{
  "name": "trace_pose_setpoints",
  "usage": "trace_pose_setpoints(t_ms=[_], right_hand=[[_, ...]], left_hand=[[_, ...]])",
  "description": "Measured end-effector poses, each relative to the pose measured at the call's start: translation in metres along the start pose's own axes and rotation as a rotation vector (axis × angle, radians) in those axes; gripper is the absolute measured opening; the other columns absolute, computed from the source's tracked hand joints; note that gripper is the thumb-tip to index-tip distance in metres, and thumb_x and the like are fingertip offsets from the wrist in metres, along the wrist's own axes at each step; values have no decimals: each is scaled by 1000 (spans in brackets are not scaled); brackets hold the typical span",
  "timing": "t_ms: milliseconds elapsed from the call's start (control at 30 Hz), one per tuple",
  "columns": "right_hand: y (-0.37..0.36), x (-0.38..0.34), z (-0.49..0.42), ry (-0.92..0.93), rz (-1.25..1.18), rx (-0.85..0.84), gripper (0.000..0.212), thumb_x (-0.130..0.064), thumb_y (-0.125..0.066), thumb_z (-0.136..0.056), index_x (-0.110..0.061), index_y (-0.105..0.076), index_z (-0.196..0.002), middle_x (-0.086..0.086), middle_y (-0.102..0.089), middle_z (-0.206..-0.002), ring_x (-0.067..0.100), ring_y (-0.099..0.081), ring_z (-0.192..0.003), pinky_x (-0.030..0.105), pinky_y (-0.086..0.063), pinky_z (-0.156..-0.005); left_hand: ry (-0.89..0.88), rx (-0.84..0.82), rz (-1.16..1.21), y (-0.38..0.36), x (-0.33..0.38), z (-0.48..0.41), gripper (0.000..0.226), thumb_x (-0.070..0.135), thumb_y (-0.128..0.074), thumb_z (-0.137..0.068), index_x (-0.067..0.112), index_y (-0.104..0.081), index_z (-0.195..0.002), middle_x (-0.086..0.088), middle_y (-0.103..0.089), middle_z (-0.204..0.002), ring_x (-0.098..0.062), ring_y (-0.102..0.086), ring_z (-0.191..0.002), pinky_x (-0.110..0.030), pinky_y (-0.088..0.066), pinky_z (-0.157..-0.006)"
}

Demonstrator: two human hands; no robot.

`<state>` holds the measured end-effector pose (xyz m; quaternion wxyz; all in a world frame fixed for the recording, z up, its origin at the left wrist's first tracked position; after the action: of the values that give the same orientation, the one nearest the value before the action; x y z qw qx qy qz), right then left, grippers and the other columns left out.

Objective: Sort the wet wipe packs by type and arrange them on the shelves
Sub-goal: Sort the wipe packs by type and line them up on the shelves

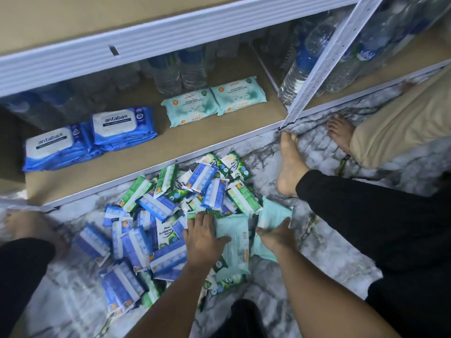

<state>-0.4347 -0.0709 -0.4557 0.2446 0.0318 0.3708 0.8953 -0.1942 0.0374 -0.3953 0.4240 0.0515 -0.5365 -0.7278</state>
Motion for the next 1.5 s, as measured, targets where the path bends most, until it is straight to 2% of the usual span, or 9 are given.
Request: trace_pose_setpoints(t_ms=[133,333,500,667,900,1067,1233,1400,1500], right_hand=[[2,1,6,9,-3,15,117,-58,-74,-81,-19,2,-160,20,-25,-162,43,-45,-138,50,-49,-105],[4,7,1,19,-37,31,121,-57,-80,-76,-13,-6,-160,17,-38,-155,38,-49,-135,42,-49,-101],[6,18,-8,32,-128,48,106,-51,-90,-61,-11,-37,-143,11,-57,-132,33,-62,-116,40,-54,-95],[4,15,-7,57,-11,44,131,-56,-85,-70,-2,-4,-158,21,-26,-158,39,-36,-142,46,-38,-113],[-6,15,-15,36,18,29,142,-64,-83,-65,-9,8,-158,16,-10,-165,40,-28,-147,54,-37,-113],[2,12,-9,29,19,53,131,-58,-86,-65,-8,-8,-157,16,-29,-158,38,-44,-138,48,-45,-108],[20,10,5,25,63,54,116,-56,-86,-57,-21,-26,-150,9,-45,-144,33,-51,-129,43,-48,-100],[51,-3,31,71,24,111,78,-53,-76,-47,-31,-53,-118,0,-62,-117,28,-64,-109,34,-50,-92],[66,-14,48,116,19,84,73,-56,-76,-40,-30,-62,-106,-5,-66,-100,23,-69,-92,37,-56,-86]], left_hand=[[-52,2,-92,9,9,10,81,48,-73,-84,28,-29,-149,2,-33,-147,-19,-32,-134,-40,-28,-115],[-791,-300,-510,-39,74,38,71,-5,-61,-85,25,-42,-147,-6,-15,-166,-27,-5,-154,-44,-4,-123],[-963,-420,-825,-60,87,15,101,31,-86,-73,39,-27,-154,-10,-5,-167,-33,-11,-153,-51,-19,-120],[-1027,-537,-1094,-76,85,5,99,35,-81,-82,41,-17,-158,-11,5,-168,-35,-1,-154,-57,-10,-121],[-1176,-427,-1075,-74,84,-3,100,28,-86,-75,38,-26,-154,-14,-19,-163,-38,-17,-150,-60,-20,-118],[-1194,-419,-1075,-70,81,5,104,28,-88,-71,28,-26,-154,-10,-20,-162,-34,-7,-153,-58,-14,-120],[-1017,-414,-999,-40,76,2,112,46,-83,-73,29,-11,-158,-10,-11,-166,-34,-4,-154,-55,-10,-122],[-832,-305,-828,18,73,3,101,47,-76,-80,32,-12,-158,-8,-11,-165,-32,-4,-154,-53,-10,-124],[-711,-215,-629,55,59,9,90,44,-73,-78,35,-26,-154,-6,-22,-159,-28,-20,-148,-51,-21,-121]])
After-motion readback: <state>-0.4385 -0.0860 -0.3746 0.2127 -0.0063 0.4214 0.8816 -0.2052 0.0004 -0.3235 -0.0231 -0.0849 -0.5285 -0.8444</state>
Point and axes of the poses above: each hand's wrist, its own z-axis away from the middle knuckle, its own y-axis out of the back of the hand, x = y × z, the point moved 9 cm from there along -z, towards the middle knuckle
